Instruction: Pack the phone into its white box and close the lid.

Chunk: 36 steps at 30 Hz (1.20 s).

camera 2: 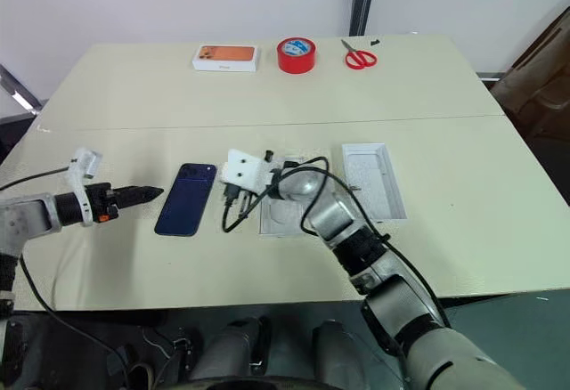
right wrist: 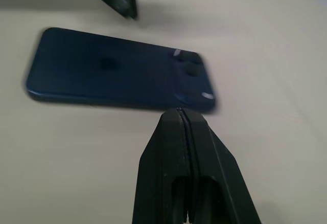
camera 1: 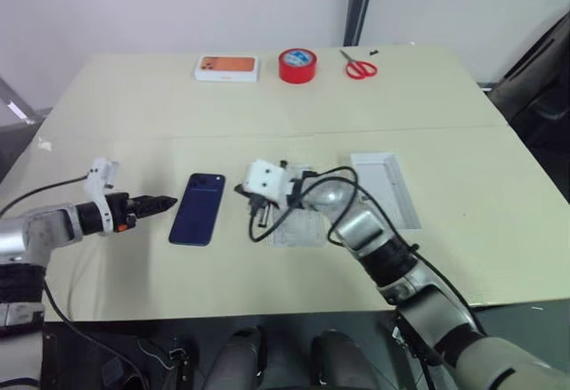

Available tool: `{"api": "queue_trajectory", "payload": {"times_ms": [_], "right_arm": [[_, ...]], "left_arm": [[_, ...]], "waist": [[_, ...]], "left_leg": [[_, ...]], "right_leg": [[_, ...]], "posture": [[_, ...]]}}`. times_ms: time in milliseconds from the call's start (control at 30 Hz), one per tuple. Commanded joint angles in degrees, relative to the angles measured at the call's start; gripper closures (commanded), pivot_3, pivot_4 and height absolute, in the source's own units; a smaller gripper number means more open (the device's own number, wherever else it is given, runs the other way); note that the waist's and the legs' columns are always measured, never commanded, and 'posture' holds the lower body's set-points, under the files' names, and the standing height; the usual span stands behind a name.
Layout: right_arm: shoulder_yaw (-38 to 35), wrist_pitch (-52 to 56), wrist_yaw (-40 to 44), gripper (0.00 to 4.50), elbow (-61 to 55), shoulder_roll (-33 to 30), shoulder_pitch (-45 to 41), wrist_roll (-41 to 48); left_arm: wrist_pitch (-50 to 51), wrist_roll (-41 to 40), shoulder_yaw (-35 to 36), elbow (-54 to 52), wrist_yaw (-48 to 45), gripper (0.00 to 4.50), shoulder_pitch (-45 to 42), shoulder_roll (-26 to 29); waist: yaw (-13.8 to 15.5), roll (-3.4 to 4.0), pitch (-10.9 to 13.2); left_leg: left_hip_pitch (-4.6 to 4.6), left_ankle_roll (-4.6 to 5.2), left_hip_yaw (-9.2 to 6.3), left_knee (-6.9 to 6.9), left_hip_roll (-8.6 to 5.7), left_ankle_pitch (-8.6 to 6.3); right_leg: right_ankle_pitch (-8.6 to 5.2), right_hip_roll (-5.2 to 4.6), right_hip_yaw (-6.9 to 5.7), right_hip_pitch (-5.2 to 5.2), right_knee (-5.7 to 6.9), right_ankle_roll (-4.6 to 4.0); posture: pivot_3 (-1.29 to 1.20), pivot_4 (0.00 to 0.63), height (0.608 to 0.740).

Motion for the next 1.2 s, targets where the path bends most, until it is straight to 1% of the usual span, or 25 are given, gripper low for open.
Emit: {"api": "queue_trajectory", "payload": {"times_ms": [33, 133, 300, 700, 867, 1000, 1133, 1200], "right_arm": [[2.84, 3.08, 0.15, 4.47, 4.46, 2.08, -3.14, -2.70], [4.06, 6.06, 1.08, 4.47, 7.11, 3.94, -4.44, -3.13], [5.46, 6.94, 1.23, 4.47, 7.43, 3.98, -4.15, -4.80], [4.27, 8.04, 0.71, 4.47, 7.53, 4.22, -4.02, -4.54], [4.21, 7.84, 0.80, 4.47, 7.97, 3.67, -3.87, -4.71], [3.67, 7.55, 0.30, 4.47, 8.66, 3.83, -4.20, -4.57], [3.72, 6.79, 0.09, 4.47, 9.10, 3.69, -4.18, -4.83], [3.74, 6.39, 0.12, 4.47, 9.09, 3.27, -3.93, -4.99]], "left_arm": [[-0.42, 2.53, -2.88, -0.05, -1.88, 1.03, -1.72, -0.36], [0.40, 3.40, -4.53, 0.27, -3.27, 1.03, -1.91, -0.99], [1.91, 4.58, -7.05, -0.18, -5.35, 1.03, -0.17, -2.27], [7.11, 3.62, -6.91, 0.03, -3.95, 1.03, -0.82, -10.38], [10.19, 2.86, -7.66, -2.64, -4.16, 1.03, -0.90, -11.47], [13.46, 2.24, -6.49, -3.03, -3.42, 1.03, -2.01, -12.41], [12.91, 2.76, -6.13, -3.65, -3.51, 1.03, -2.04, -12.37], [12.61, 2.81, -4.87, -3.11, -3.03, 1.03, -2.20, -12.21]], "waist": [[0.13, -0.01, -0.01], [0.13, 0.00, -0.01], [-0.01, 0.06, -0.07], [0.51, 0.32, -0.44], [0.55, 0.44, -0.57], [0.52, 0.44, -0.58], [0.46, 0.43, -0.58], [0.46, 0.43, -0.58]], "left_leg": [[0.00, -0.01, -0.02, 0.00, 0.00, 0.01], [0.00, -0.02, -0.02, 0.00, -0.01, 0.01], [0.01, -0.02, -0.02, -0.01, -0.01, 0.01], [0.08, 0.07, -0.04, 0.02, -0.08, -0.04], [0.09, 0.18, -0.05, 0.05, -0.11, -0.10], [0.09, 0.18, -0.07, 0.05, -0.11, -0.10], [0.09, 0.16, -0.07, 0.05, -0.11, -0.08], [0.09, 0.05, -0.08, 0.05, -0.11, -0.03]], "right_leg": [[0.00, 0.00, -0.01, -0.03, 0.06, 0.00], [0.00, -0.01, 0.00, -0.07, 0.13, 0.00], [-0.01, -0.01, 0.00, -0.14, 0.29, 0.00], [-0.01, -0.08, -0.02, -0.02, 0.29, 0.01], [-0.01, -0.10, -0.03, 0.02, 0.29, 0.01], [-0.02, -0.10, -0.04, 0.02, 0.29, 0.01], [-0.02, -0.10, -0.04, 0.02, 0.29, 0.01], [-0.01, -0.10, -0.04, 0.01, 0.29, 0.01]], "posture": [[0.00, 0.150, 0.734], [0.00, 0.150, 0.734], [0.00, 0.150, 0.734], [0.00, 0.150, 0.734], [0.00, 0.150, 0.734], [0.00, 0.150, 0.734], [0.00, 0.150, 0.734], [0.00, 0.150, 0.734]]}}
